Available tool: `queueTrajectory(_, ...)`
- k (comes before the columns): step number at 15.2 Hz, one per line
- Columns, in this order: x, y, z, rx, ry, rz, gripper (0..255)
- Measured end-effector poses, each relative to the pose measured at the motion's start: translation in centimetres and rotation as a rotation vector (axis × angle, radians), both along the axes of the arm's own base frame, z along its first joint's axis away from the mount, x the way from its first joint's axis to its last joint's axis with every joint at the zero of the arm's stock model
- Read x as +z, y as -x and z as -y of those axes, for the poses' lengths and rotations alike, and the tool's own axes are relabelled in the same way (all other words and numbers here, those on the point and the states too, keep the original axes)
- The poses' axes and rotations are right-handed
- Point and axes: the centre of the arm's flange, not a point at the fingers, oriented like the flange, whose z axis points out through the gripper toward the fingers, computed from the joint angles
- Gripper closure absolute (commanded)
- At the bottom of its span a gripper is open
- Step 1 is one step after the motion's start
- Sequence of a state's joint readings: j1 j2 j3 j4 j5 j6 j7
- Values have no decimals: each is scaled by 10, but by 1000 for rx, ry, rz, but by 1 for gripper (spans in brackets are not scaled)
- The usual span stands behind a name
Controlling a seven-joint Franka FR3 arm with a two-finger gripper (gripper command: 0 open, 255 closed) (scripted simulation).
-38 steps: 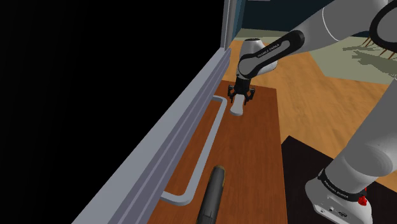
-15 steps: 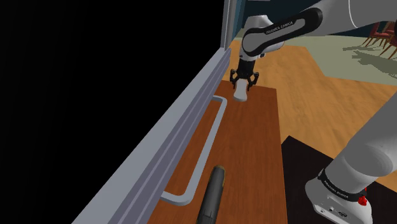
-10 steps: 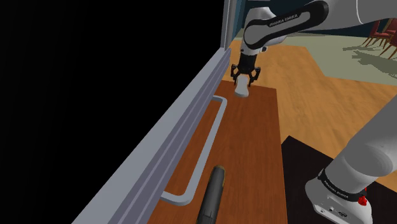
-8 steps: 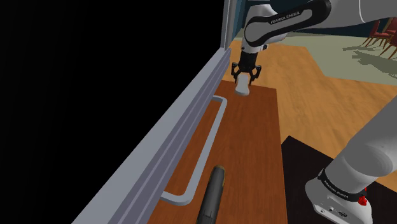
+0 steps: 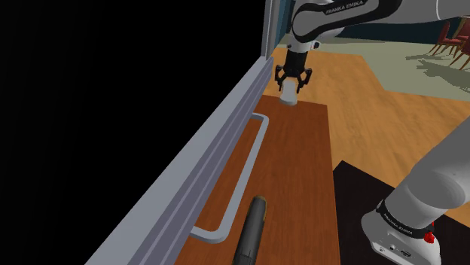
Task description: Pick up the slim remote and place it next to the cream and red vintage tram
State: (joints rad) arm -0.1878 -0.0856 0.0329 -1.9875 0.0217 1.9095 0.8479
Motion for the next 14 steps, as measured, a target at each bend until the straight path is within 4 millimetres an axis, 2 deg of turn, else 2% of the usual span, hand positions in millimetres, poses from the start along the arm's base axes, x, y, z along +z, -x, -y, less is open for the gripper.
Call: queueTrajectory(14, 3, 114, -139, 1, 0, 0, 255)
